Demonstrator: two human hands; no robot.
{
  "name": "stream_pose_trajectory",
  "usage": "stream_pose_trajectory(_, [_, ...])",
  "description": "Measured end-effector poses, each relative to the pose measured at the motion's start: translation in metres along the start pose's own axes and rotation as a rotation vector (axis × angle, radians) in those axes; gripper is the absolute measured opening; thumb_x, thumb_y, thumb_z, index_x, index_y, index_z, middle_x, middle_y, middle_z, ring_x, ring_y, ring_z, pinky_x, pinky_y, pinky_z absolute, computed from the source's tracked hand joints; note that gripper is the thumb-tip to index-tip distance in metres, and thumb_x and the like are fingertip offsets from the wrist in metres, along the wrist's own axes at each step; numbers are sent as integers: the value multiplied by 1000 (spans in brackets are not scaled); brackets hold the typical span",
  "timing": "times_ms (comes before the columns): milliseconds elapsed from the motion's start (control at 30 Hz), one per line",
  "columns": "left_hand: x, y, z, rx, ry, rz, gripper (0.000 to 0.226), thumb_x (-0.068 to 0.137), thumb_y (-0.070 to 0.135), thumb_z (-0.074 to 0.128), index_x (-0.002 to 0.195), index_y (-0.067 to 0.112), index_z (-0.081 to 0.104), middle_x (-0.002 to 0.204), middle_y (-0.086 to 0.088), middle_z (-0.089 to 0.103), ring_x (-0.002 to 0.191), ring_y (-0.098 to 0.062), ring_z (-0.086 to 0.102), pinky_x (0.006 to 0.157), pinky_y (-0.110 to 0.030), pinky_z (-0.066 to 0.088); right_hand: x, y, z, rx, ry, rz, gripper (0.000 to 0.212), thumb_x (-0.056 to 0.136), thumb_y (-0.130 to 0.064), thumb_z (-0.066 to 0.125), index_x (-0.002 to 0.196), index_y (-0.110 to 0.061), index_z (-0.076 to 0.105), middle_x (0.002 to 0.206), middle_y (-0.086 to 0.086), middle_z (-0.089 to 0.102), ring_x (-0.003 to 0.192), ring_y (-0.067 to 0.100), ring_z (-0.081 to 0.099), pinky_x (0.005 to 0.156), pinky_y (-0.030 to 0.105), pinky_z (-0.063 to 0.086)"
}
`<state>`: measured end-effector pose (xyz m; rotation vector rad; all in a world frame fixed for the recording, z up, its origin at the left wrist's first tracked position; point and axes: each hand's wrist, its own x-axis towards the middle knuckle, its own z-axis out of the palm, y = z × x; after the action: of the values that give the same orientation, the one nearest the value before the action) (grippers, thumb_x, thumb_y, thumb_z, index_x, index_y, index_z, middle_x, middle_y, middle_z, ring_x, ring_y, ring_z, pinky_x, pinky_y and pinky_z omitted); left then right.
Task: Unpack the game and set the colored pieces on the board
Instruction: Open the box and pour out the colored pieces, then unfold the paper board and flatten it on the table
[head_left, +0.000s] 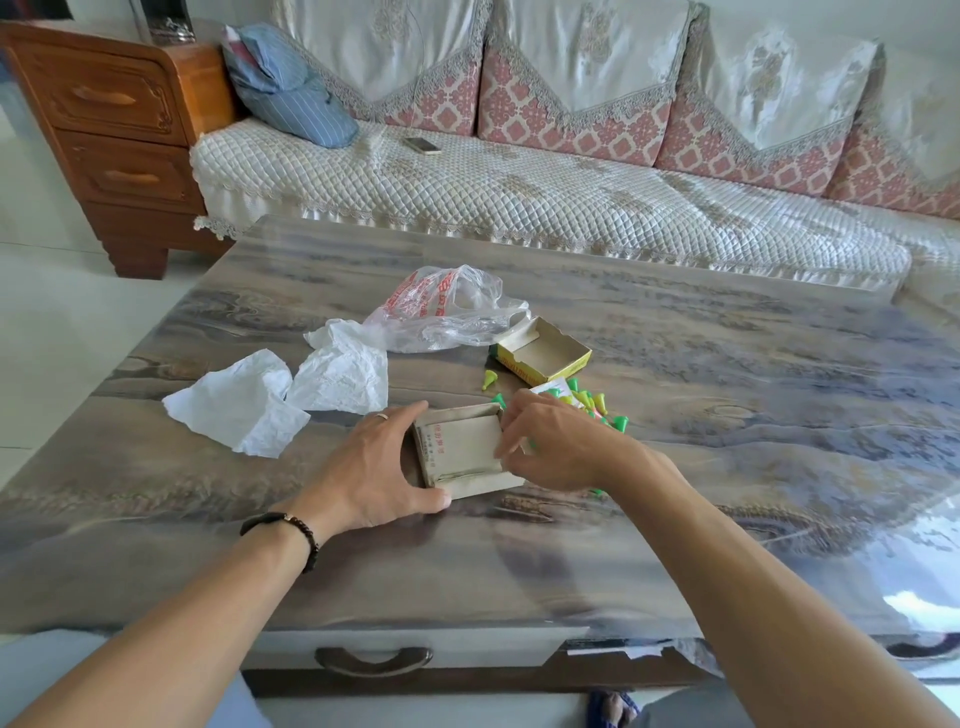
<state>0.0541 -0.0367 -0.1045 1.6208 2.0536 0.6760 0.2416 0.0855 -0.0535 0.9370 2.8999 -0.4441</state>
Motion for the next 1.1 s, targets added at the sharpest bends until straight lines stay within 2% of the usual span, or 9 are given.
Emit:
stream_pose_trajectory(133, [-3, -3, -6, 27, -28, -15, 114, 56, 58, 74, 151, 24, 21, 151, 3, 33, 138, -14, 28, 106, -27, 31, 8, -12, 3, 29, 45, 15, 15, 88, -20, 57, 88, -18, 73, 98, -4, 58, 92, 16, 58, 86, 36, 47])
stream_pose_trajectory(300, [-6, -1, -21, 128, 67, -50, 107, 72, 47, 75, 153, 23, 9, 154, 4, 29, 135, -13, 34, 80, -17, 33, 5, -18, -11, 619, 308, 154, 16, 85, -16, 58, 73, -8, 63, 63, -4, 50, 58, 10, 41, 59, 30, 36])
stream_pose_trajectory(400, [-6, 9, -33, -123, 196, -34, 111, 67, 69, 67, 153, 29, 9, 157, 10, 23, 139, -5, 28, 105, -29, 34, 4, -21, -27, 707, 424, 160, 17, 89, -19, 59, 77, -6, 63, 64, 3, 52, 56, 11, 41, 55, 32, 38])
stream_pose_trajectory(567, [0, 53, -55, -436, 399, 144, 51, 81, 49, 70, 126, 29, 56, 120, 21, 58, 110, 8, 53, 87, -12, 41, 2, -36, -54, 835, 554, 93, 18, 91, -24, 59, 80, -12, 66, 74, 11, 68, 65, 17, 58, 71, 50, 54])
stream_pose_trajectory(700, [5, 73, -63, -407, 522, 190, 17, 87, 16, 67, 102, 24, 68, 82, 15, 67, 80, 3, 63, 80, -25, 54, -6, -45, -79, 896, 612, 14, 17, 96, -18, 55, 86, -7, 65, 73, 3, 65, 64, 7, 57, 60, 26, 50])
stream_pose_trajectory(767, [6, 76, -66, -370, 562, 206, 18, 85, 11, 67, 94, 27, 67, 73, 12, 66, 72, -3, 63, 74, -29, 55, -11, -43, -89, 976, 628, 19, 19, 98, -19, 53, 88, -7, 63, 75, 3, 63, 66, 9, 57, 61, 22, 47])
stream_pose_trajectory(933, [4, 93, -71, -306, 412, 280, 24, 85, 12, 70, 108, 20, 71, 66, 15, 63, 67, -2, 61, 68, -19, 50, -12, -32, -97, 960, 705, 182, 21, 95, -27, 55, 84, -12, 65, 79, 8, 64, 69, 19, 57, 63, 35, 48])
stream_pose_trajectory(1033, [3, 104, -71, -296, 413, 284, 15, 85, 19, 70, 100, 23, 72, 82, 17, 64, 77, 1, 61, 65, -10, 43, -21, -26, -101, 1004, 664, 159, 24, 95, -26, 58, 81, -8, 64, 70, 4, 62, 63, 17, 56, 57, 30, 47])
stream_pose_trajectory(1100, [5, 108, -72, -325, 347, 273, 36, 80, 31, 76, 113, 27, 61, 100, 16, 59, 91, 2, 56, 69, -4, 40, -32, -23, -104, 1091, 474, 58, 26, 96, -28, 56, 82, -7, 62, 67, 4, 61, 59, 18, 57, 52, 28, 48])
